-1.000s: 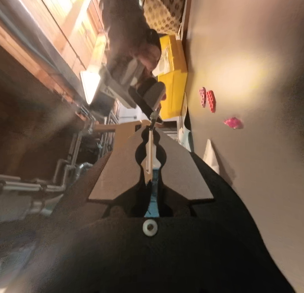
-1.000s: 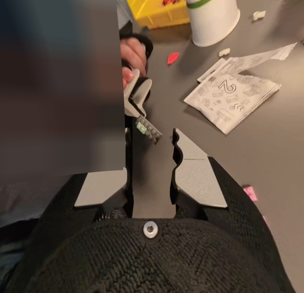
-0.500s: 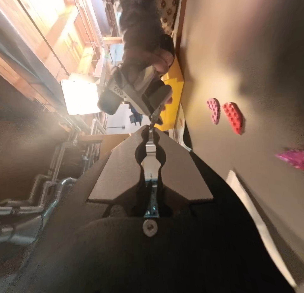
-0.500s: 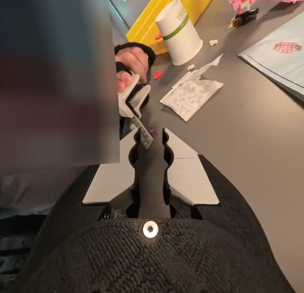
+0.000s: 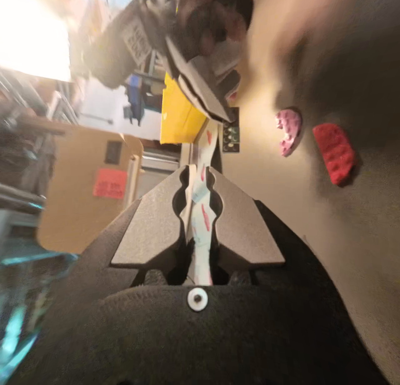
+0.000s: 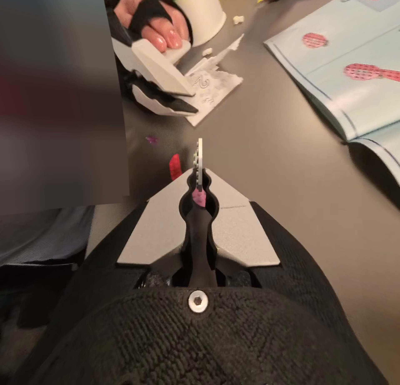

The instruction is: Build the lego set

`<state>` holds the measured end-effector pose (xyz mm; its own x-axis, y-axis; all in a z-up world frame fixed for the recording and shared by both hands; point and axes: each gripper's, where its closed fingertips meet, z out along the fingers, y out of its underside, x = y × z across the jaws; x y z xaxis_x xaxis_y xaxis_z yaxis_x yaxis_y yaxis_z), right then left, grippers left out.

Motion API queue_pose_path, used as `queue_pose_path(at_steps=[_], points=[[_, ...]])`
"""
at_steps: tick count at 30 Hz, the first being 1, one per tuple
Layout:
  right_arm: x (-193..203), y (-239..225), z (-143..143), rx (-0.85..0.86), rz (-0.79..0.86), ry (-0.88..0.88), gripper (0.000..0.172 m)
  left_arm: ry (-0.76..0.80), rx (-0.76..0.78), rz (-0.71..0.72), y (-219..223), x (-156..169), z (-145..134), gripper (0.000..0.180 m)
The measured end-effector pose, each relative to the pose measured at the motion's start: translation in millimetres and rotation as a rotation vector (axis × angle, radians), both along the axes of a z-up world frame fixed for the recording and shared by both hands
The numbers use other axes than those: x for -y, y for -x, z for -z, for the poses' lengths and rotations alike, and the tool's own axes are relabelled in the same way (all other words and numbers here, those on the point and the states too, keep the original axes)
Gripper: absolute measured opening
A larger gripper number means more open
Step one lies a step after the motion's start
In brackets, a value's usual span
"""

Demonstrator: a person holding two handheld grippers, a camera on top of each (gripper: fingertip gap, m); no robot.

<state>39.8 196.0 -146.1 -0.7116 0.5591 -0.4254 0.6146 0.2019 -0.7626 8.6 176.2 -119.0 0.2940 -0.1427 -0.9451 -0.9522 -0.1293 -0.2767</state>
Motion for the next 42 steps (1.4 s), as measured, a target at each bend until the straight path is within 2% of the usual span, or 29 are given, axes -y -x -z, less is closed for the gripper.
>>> queue_pose_path(at_steps=[3,6,9,12,17,20,23,29,37,42], points=[[-6.4,7.2,4.2,-0.020,0.056,0.014,0.003,0.084,0.240,-0.069,9.8,0.1,5.8,0.013],[-8.8,11.7,2.2,-0.037,0.093,0.068,0.003,0.146,0.489,-0.053,4.2,0.9,6.0,0.019],[-15.5,15.5,11.5,-0.089,0.121,-0.021,0.003,0.158,0.611,-0.059,4.6,1.1,2.9,0.021],[-20.6,13.7,30.9,-0.168,0.085,-0.250,0.003,0.196,0.636,-0.085,5.3,2.5,10.7,0.021],[-16.8,8.3,47.6,-0.174,0.005,-0.362,0.003,0.408,0.708,-0.049,-17.1,6.8,42.0,0.026],[-16.5,7.4,47.3,-0.175,0.000,-0.348,0.019,0.530,0.749,-0.013,-29.3,7.5,56.4,0.030],[-28.3,5.7,43.1,-0.193,0.045,-0.367,0.034,0.577,0.793,0.018,-33.5,4.8,60.2,0.030],[-28.4,-13.4,21.8,-0.264,0.063,-0.307,0.029,0.691,0.869,0.066,-45.1,0.6,66.2,0.030],[-10.1,-37.0,44.9,-0.094,0.027,-0.262,0.030,0.824,0.858,0.034,-47.0,-5.9,77.1,0.024],[-7.3,-39.5,41.7,-0.077,0.095,-0.173,0.032,0.885,0.869,-0.009,-48.2,-3.2,78.0,0.020]])
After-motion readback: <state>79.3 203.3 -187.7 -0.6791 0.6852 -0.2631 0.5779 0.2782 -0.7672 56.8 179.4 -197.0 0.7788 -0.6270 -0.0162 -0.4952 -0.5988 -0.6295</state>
